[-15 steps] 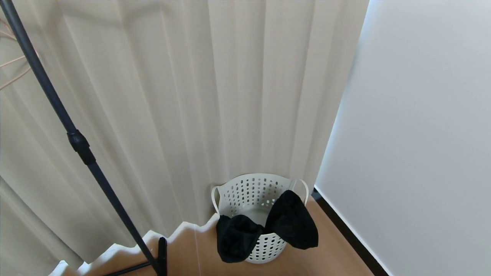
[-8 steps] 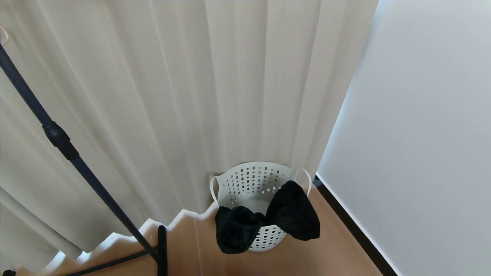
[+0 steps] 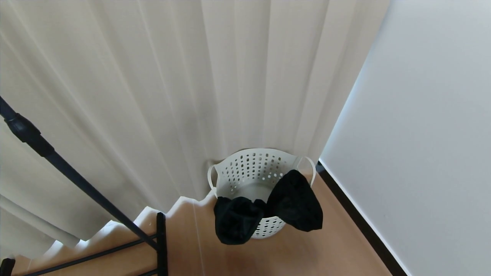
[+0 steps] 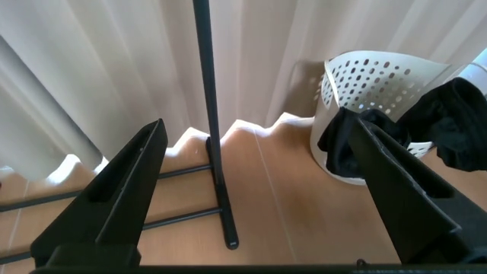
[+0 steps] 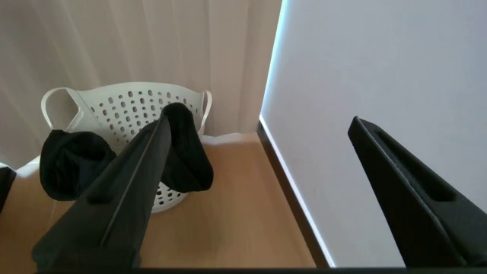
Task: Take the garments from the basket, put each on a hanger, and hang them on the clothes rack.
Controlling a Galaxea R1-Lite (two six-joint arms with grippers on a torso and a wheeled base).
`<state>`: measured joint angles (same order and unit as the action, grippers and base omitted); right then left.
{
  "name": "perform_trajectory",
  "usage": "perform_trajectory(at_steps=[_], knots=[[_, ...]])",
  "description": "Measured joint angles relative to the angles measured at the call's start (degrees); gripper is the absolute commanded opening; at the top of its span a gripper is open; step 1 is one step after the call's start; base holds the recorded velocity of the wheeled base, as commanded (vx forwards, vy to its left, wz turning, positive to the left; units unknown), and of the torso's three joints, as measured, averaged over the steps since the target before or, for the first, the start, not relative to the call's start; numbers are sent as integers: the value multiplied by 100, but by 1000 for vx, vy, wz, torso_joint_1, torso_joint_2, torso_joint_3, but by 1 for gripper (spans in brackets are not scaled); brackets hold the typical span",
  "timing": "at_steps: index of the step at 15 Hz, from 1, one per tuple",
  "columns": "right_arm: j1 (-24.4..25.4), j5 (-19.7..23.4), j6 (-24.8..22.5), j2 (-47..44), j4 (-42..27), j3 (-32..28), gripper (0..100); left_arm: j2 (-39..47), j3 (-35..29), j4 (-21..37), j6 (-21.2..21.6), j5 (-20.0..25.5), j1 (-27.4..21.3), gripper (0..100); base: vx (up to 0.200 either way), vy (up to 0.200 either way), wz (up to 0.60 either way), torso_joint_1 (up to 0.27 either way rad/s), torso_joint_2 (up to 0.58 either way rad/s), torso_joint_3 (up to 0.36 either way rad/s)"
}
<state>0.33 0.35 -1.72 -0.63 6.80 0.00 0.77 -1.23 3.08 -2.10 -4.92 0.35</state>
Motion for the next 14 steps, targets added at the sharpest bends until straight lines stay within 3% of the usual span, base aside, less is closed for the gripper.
perform_trajectory(at_steps=[14], knots=[[0,9,-30,1,-10,0,100,5,0,0,18,2,9,100,0,0,0,3,3,-198]])
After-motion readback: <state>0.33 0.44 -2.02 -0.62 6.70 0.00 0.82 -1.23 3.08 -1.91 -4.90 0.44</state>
